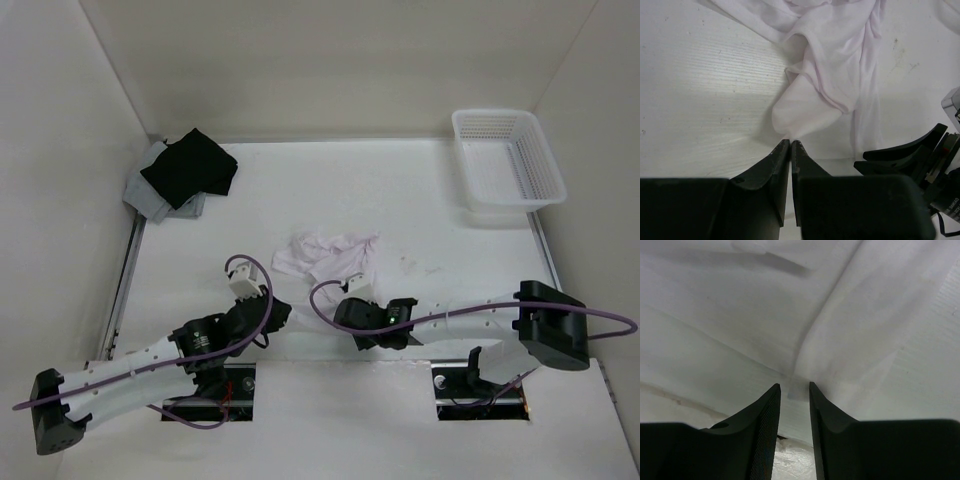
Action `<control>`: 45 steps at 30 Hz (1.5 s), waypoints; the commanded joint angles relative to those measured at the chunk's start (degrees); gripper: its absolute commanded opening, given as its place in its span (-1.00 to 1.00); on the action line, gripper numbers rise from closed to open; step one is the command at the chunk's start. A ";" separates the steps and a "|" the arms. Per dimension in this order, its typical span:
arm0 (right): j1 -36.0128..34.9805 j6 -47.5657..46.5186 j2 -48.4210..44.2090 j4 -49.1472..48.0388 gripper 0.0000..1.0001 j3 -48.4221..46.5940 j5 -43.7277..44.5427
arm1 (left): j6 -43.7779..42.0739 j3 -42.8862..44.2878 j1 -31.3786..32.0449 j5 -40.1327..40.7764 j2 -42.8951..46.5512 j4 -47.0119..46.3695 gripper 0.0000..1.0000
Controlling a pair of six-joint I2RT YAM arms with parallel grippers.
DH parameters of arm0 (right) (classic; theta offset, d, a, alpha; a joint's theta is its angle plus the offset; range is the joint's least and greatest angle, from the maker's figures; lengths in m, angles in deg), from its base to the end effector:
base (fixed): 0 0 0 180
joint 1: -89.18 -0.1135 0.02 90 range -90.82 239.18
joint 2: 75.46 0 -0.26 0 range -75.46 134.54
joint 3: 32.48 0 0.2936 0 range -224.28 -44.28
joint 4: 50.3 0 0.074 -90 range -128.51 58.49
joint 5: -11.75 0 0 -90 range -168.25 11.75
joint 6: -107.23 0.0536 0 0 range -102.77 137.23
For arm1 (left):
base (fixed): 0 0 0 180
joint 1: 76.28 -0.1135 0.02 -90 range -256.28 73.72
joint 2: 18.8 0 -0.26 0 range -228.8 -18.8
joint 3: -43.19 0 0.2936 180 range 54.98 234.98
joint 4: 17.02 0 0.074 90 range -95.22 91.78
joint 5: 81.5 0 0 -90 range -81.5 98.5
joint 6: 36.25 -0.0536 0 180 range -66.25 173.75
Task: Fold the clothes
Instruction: Flatten the tank top out
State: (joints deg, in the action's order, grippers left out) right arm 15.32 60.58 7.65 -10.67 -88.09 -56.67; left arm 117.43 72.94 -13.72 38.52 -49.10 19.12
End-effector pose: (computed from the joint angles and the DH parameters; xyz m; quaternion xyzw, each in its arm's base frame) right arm 0.1016 0.2802 0.1219 -0.2175 0.9387 0.0707 0.2581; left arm 0.1094 -0.1524 0.1699 -0.1246 0.8621 -0.2818 0.4024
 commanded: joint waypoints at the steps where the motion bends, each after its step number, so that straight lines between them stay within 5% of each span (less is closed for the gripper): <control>1: -0.09 1.82 0.91 0.82 -0.29 -1.36 1.62 | -1.10 -0.47 -0.82 -0.93 0.86 -2.54 -0.89; 5: -0.09 1.91 1.96 0.03 -0.26 -1.19 0.92 | -1.10 -0.47 -1.44 -1.46 0.51 -2.54 -0.89; 18: 0.17 2.53 -7.25 -0.85 -0.85 2.32 -0.22 | -1.45 0.59 -2.14 -1.89 0.42 -2.54 -0.89; 27: 2.10 1.56 -34.20 -3.49 -1.00 5.94 -2.17 | -7.50 7.78 -6.00 -1.28 4.98 -1.05 -0.94; 31: 4.47 -3.70 -48.80 -1.13 -1.00 -2.74 2.39 | -14.89 18.58 -10.92 -0.67 6.49 -2.19 -0.96; 35: 4.74 -10.20 -53.13 -1.02 -1.00 -16.88 9.68 | -19.29 31.32 -15.67 0.56 6.23 -6.83 -0.96; 45: -3.43 -21.55 -42.69 -4.63 -1.00 -47.05 20.07 | -21.93 54.19 -19.98 3.29 0.52 -11.94 -0.96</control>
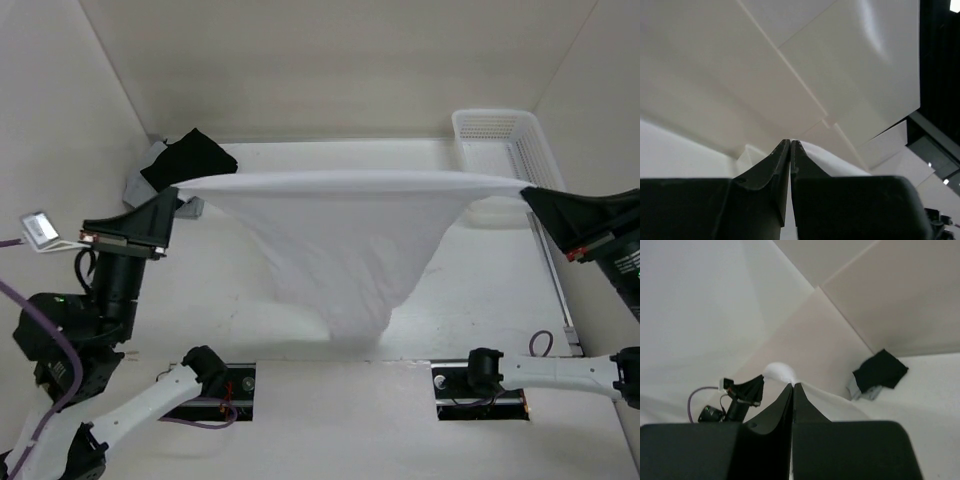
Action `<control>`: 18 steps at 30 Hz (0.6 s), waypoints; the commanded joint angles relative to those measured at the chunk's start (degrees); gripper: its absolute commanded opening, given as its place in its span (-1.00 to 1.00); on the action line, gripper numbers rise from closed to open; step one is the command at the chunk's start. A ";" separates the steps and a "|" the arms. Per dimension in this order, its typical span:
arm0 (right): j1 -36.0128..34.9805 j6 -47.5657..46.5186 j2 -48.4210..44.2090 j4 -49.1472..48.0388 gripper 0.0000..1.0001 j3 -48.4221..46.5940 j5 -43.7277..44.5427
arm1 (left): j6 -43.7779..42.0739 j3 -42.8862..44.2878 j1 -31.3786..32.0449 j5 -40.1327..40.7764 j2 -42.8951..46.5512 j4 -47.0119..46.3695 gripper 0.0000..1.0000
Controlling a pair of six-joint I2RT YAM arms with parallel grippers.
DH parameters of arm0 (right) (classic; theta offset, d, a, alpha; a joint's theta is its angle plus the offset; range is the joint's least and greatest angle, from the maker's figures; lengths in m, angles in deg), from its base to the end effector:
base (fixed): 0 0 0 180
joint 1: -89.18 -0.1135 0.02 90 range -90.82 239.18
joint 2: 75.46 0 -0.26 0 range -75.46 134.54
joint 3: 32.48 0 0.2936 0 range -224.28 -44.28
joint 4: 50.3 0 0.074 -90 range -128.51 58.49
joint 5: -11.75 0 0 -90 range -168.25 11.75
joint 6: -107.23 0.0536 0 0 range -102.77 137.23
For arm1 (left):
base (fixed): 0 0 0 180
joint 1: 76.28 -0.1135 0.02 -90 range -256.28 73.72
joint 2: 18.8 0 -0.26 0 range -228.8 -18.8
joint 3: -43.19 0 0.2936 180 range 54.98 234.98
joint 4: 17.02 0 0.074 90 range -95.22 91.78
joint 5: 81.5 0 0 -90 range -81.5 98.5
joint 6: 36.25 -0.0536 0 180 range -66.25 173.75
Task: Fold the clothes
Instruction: Flatten the tank top out
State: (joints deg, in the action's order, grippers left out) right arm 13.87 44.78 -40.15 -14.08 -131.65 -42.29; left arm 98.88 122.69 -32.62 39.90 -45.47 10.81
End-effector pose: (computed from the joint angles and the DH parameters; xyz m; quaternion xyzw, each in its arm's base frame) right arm 0.0409 0.0318 0.5818 0.0421 0.5572 0.5366 0.6323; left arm 0.0725 -0.0306 0.5148 -0.2348 0.5143 -0.4641 0.6819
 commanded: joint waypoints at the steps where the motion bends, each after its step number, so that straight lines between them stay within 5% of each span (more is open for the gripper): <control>1: -2.34 -6.71 6.60 -1.31 -1.00 -4.72 6.39 | -3.55 5.41 -1.43 1.74 -3.99 -4.07 -0.96; 5: 0.80 -8.83 11.52 -1.49 -0.99 -5.09 7.45 | -4.08 4.81 -1.61 1.82 -7.94 -6.62 -0.95; 10: 19.31 -4.19 18.29 -0.96 -1.00 -1.67 -6.04 | -6.81 0.78 -5.72 1.83 -17.33 -9.70 -0.95; 14: 40.06 3.54 26.45 -5.25 -1.00 1.85 -27.57 | -1.46 -3.80 -16.69 -6.15 -24.81 -12.69 -0.95; 18: 50.37 6.81 39.10 -10.45 -1.00 -3.04 -37.88 | 5.31 -0.14 -32.86 -21.87 -37.54 -16.20 -0.96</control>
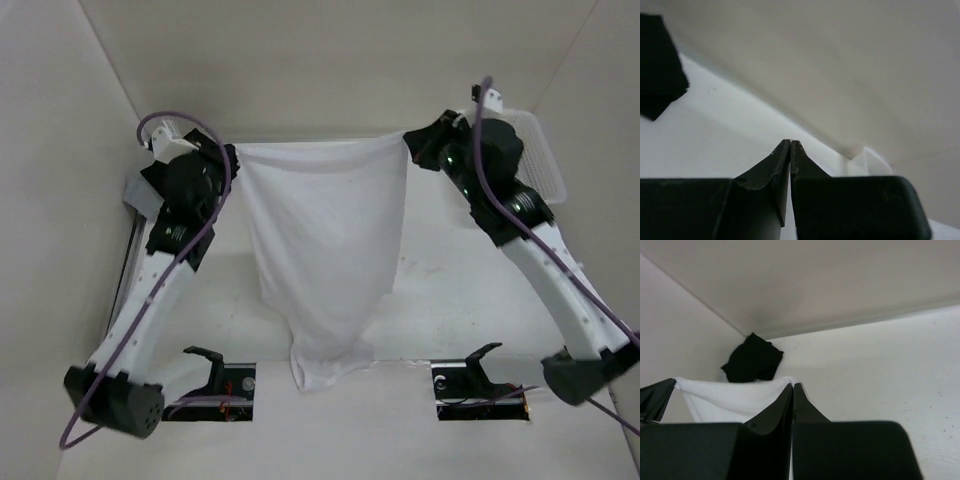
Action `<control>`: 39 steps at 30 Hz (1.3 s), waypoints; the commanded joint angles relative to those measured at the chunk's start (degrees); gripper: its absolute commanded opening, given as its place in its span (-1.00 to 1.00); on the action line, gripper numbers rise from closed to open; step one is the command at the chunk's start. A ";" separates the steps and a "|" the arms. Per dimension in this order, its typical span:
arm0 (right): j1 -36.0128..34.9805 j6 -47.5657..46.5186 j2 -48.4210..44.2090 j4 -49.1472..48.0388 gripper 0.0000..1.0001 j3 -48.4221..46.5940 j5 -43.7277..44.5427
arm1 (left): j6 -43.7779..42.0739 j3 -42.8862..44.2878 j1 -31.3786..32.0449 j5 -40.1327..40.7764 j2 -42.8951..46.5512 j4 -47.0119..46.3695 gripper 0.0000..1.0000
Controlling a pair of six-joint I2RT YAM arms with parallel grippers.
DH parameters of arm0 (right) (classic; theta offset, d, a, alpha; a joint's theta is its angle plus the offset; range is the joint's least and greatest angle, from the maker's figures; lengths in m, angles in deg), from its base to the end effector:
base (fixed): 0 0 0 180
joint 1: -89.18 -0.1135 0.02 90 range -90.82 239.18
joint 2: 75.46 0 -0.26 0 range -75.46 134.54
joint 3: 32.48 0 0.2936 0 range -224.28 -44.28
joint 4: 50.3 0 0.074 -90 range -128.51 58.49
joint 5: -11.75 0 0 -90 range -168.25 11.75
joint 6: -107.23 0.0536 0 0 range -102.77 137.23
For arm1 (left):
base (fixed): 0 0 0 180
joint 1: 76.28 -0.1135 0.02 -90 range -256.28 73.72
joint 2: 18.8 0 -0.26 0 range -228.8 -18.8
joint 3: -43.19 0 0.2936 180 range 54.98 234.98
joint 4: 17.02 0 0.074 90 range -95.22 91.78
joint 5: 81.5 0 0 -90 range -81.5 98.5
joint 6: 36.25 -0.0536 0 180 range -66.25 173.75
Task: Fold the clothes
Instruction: Flatten the tank top out
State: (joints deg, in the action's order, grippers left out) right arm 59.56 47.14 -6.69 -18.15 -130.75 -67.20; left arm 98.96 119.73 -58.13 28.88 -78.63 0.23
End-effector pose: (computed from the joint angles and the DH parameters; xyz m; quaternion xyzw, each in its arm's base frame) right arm 0.2727 0.1432 0.4946 0.0683 0.7197 0.2808 0.6312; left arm 0.2859 -0.0741 0.4215 -0.2846 0.6507 -0.2568 0.6555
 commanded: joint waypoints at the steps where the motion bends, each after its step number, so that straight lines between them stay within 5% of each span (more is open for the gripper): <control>1: 5.84 4.54 9.32 -6.21 -1.00 -7.27 -13.77 | 6.11 5.71 -10.00 -13.59 -8.07 -6.06 -0.97; 6: 10.42 5.42 22.35 -2.53 -1.00 -28.09 -15.35 | 7.26 24.42 -13.71 -20.46 -21.36 -5.10 -0.97; 11: 11.66 5.68 28.43 3.63 -1.00 -47.61 -16.50 | 6.91 37.10 -14.86 -22.84 -24.63 -3.79 -0.96; 16: 11.66 6.47 28.61 6.36 -1.00 -50.99 -16.50 | 5.42 38.61 -15.56 -22.49 -23.58 -3.26 -0.96; 22: 11.39 6.30 12.92 -1.44 -1.00 -19.77 -13.52 | 4.01 23.09 -13.37 -20.22 -16.21 -5.97 -0.96; 30: -0.89 9.72 -19.69 -10.52 -1.00 35.62 -4.12 | 1.98 -23.21 -1.87 -7.56 14.35 -8.10 -0.96; 34: -13.09 16.12 -32.44 -3.95 -1.00 51.02 0.98 | 4.53 -38.88 5.08 -2.81 33.94 7.76 -0.98; 39: -33.49 29.48 -43.80 10.46 -1.00 58.88 7.57 | 11.02 -41.82 13.34 -0.70 52.07 30.37 -1.00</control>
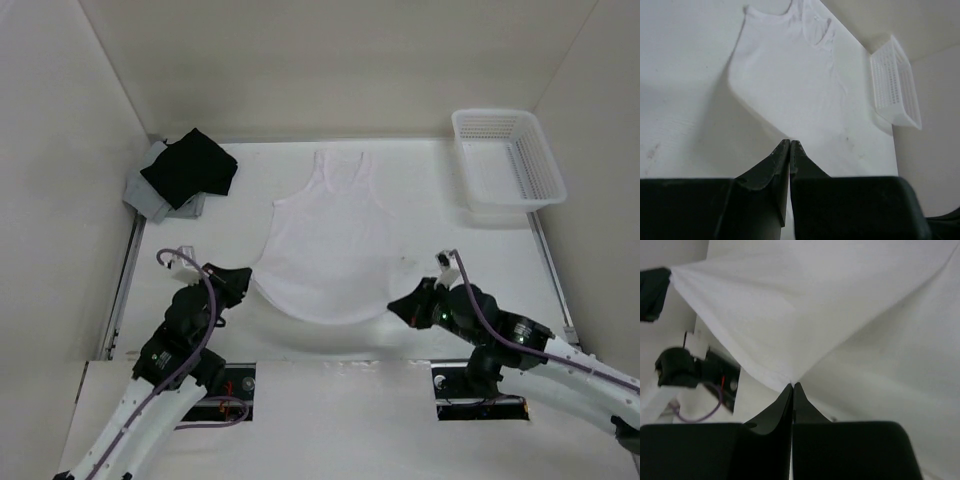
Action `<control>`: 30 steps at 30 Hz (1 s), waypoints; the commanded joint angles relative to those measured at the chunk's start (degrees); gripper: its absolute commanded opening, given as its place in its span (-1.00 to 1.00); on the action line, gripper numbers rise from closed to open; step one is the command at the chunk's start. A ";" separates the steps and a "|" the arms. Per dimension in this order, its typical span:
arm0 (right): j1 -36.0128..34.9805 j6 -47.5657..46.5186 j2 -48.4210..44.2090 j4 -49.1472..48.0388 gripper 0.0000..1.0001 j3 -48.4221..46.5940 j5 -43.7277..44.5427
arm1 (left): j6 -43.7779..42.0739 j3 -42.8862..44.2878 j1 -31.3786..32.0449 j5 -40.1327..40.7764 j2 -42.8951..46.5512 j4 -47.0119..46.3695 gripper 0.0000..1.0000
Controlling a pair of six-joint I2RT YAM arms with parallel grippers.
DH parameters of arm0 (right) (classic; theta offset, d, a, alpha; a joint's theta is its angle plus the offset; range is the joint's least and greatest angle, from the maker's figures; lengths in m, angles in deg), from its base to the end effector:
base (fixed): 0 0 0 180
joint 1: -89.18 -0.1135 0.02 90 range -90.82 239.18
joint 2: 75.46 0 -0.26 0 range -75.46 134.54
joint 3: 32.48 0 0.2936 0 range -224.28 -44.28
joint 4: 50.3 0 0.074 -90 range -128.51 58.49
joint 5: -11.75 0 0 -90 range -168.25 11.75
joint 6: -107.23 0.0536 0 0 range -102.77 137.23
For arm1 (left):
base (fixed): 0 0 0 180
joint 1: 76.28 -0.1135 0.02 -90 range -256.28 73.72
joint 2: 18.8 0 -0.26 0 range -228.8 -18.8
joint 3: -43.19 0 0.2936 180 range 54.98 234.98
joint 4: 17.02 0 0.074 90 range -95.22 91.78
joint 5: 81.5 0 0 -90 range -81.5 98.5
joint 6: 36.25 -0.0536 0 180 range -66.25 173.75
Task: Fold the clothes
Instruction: Flatten the tank top out, then fold the tank top
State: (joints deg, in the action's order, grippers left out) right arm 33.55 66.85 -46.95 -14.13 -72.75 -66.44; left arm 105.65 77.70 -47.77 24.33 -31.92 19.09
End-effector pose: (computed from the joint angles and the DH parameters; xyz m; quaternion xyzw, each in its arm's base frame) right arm 0.1186 0.1540 0.2452 0.0118 0.8379 0.3756 0.3958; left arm 0.1490 -0.0643 0.2477 -0.2413 0.7510 -0.3072 0.5324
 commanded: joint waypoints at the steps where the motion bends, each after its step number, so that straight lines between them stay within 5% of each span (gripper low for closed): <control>1: -12.21 13.09 -4.86 10.04 -1.00 0.87 8.91 | 5.92 0.92 4.39 4.20 7.39 15.11 -1.00; 5: -27.08 22.43 -4.00 16.83 -1.00 -0.97 18.22 | 10.15 1.89 8.70 7.71 8.74 17.96 -1.00; 7: -28.17 21.58 0.03 15.71 -0.99 -2.20 21.40 | 9.28 1.72 9.41 9.99 4.89 14.21 -0.98; 11: -9.69 6.24 10.04 3.62 -1.00 -4.40 14.85 | 2.09 1.53 8.72 13.25 -11.69 -6.94 -0.97; 17: 23.12 -8.40 30.59 -21.46 -1.00 -13.43 -7.92 | -5.67 13.02 -5.07 7.74 -49.83 -39.93 -0.97; 24: 39.58 -9.20 59.78 -26.23 -1.00 -38.29 -17.60 | -5.67 44.47 -10.54 0.44 -83.52 -40.68 -0.94; 27: 43.11 -8.58 71.99 -23.60 -0.99 -49.37 -19.11 | -6.02 55.91 -11.77 -1.16 -93.55 -36.55 -0.78; 30: 44.78 -7.09 82.64 -22.36 -0.55 -58.08 -19.63 | -4.88 62.00 -13.79 -2.30 -99.46 -33.63 -0.39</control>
State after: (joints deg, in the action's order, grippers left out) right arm 77.13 59.64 29.18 -36.35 -125.25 -83.05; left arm 100.86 135.73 -59.51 24.12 -129.36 -16.38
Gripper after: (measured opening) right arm 0.193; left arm 0.285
